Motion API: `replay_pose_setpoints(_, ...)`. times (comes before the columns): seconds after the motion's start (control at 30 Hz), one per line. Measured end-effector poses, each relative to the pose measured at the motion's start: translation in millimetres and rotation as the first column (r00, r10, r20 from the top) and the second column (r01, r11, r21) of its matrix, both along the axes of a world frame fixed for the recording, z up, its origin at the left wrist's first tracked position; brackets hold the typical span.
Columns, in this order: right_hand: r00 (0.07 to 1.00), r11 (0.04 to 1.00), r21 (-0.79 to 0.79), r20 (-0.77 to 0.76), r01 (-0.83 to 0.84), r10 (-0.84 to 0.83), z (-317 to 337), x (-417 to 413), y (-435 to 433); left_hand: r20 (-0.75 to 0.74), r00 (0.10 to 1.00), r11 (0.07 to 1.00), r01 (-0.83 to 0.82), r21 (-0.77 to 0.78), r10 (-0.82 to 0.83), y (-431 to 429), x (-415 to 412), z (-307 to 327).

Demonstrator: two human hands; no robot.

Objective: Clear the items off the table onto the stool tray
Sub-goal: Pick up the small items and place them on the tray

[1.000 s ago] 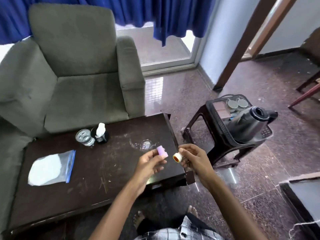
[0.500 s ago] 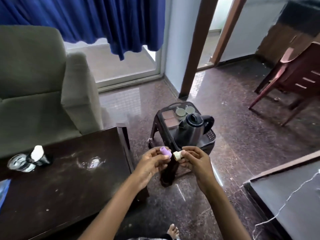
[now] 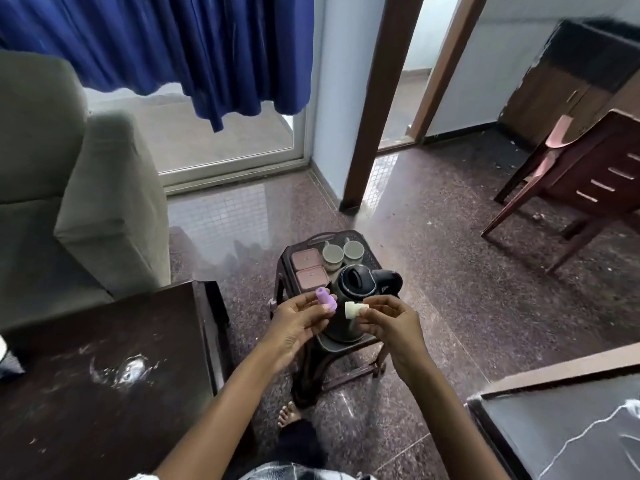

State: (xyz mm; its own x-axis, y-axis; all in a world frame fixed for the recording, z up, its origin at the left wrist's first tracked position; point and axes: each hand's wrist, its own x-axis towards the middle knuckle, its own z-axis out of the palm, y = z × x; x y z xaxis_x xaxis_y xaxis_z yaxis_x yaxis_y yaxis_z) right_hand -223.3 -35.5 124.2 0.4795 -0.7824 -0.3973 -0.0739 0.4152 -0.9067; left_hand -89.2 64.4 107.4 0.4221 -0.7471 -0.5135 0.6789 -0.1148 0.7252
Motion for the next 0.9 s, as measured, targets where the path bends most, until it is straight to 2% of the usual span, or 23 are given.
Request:
replay_pose_setpoints(0.23, 1.0, 1.0, -0.005, -0.017, 0.002, -0.002, 2, 33, -62, -0.056, 0.998, 0.999, -0.003, 0.035, 0.005, -50, 35, -6)
replay_pose_setpoints(0.43, 0.999, 1.0, 0.025, -0.052, -0.006, 0.007, -7, 49, -93, -0.19, 0.981, 0.997, -0.041, 0.063, 0.052, -79, 53, -14)
replay_pose_setpoints(0.53, 0.996, 0.999, 0.025, -0.087, 0.019, -0.017, -18, 57, -114, -0.192, 0.979, 0.995, -0.055, 0.082, 0.07, -91, 59, -19)
replay_pose_setpoints(0.63, 0.984, 0.999, -0.008, -0.177, 0.034, -0.035, -34, 65, -140, -0.149, 0.984, 0.99, -0.078, 0.121, 0.096, -105, 64, -24)
replay_pose_setpoints(0.73, 0.95, 0.999, -0.053, -0.312, 0.007, -0.023, -61, 75, -173, -0.044, 0.992, 0.982, -0.111, 0.152, 0.119, -121, 71, -28)
replay_pose_setpoints(0.9, 0.803, 0.985, -0.096, -0.594, -0.145, 0.061, -116, 92, -224, 0.1, 0.99, 0.966, -0.123, 0.227, 0.102, -151, 83, -39)
